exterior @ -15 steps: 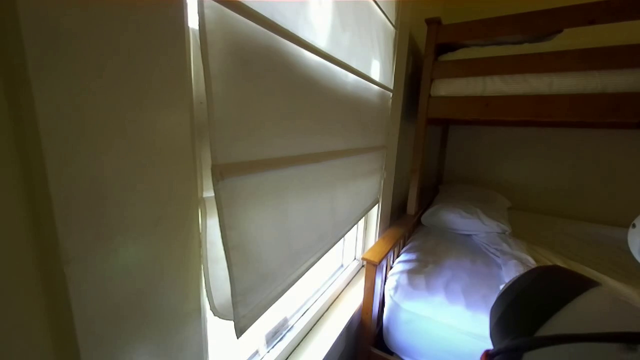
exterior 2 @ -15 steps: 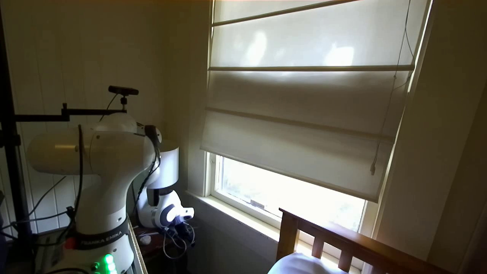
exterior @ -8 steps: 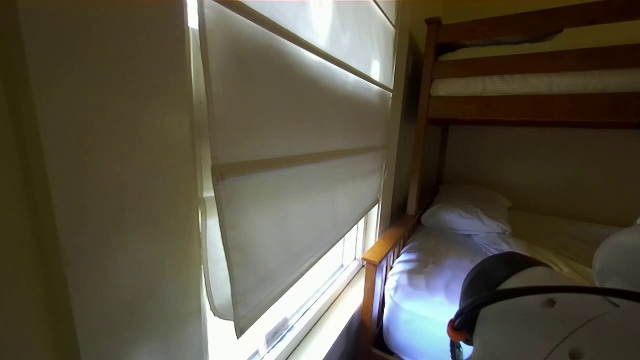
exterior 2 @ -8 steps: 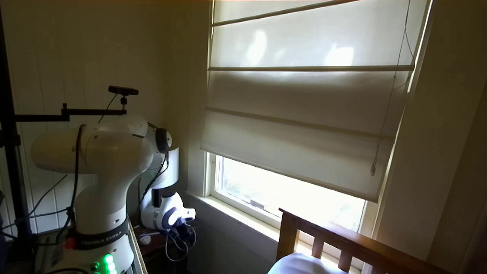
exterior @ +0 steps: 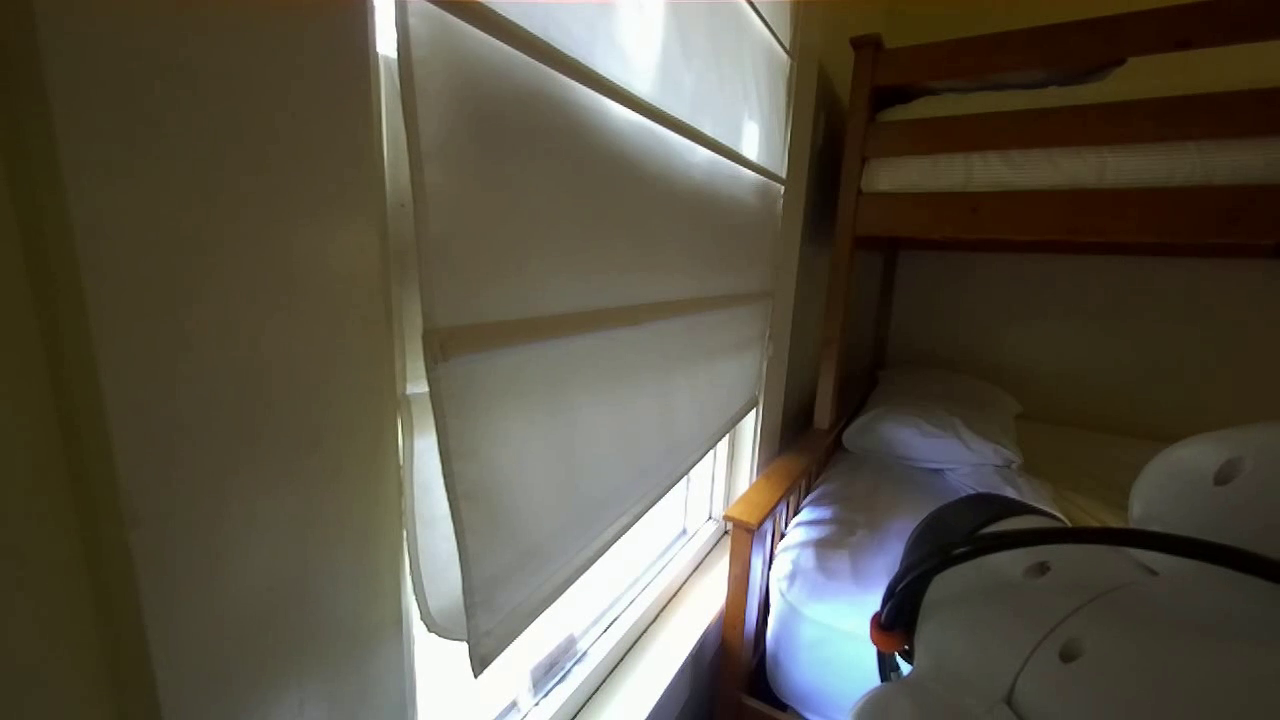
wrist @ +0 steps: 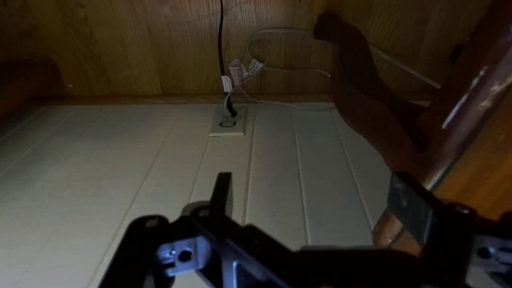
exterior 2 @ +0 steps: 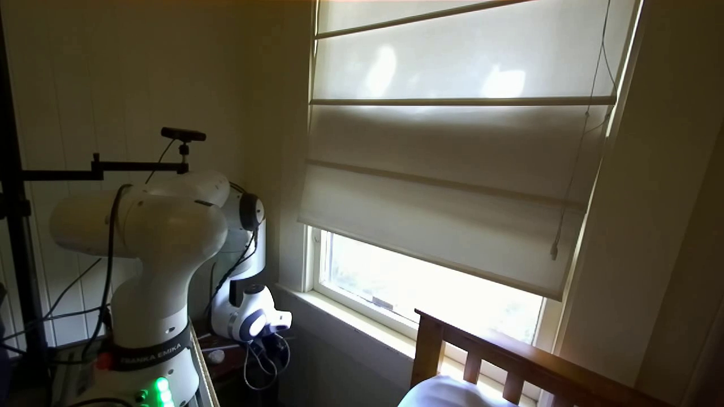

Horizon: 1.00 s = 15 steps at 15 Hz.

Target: Push the table to the left

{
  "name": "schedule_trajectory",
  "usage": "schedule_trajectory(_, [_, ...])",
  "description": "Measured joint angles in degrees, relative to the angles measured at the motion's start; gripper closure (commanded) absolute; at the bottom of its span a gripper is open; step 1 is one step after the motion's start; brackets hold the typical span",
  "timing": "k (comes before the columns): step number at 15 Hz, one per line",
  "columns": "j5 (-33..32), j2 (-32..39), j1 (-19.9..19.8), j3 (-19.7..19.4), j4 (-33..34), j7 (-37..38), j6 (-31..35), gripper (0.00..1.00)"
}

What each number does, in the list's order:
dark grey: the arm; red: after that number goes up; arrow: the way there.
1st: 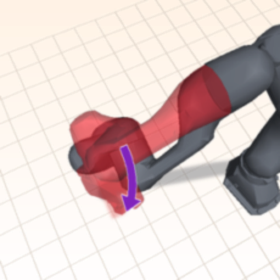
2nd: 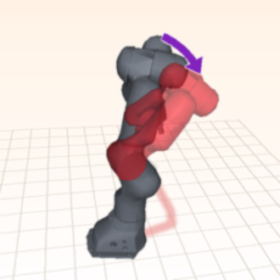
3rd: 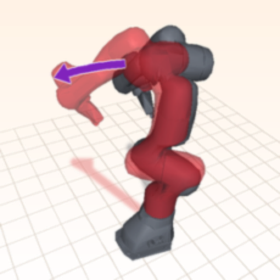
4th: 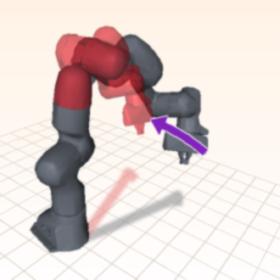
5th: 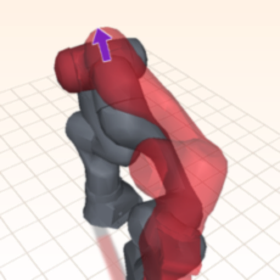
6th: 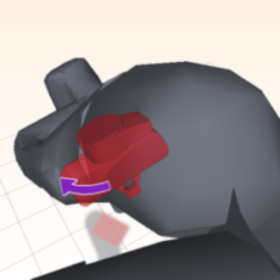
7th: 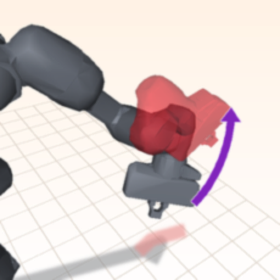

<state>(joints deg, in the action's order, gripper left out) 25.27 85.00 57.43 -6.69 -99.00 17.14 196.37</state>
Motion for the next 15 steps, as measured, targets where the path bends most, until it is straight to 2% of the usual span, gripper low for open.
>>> schedule_trajectory(15, [0.07, 0.02, -0.96, 0.08, 0.32, 0.00, -1.32, 0.00])
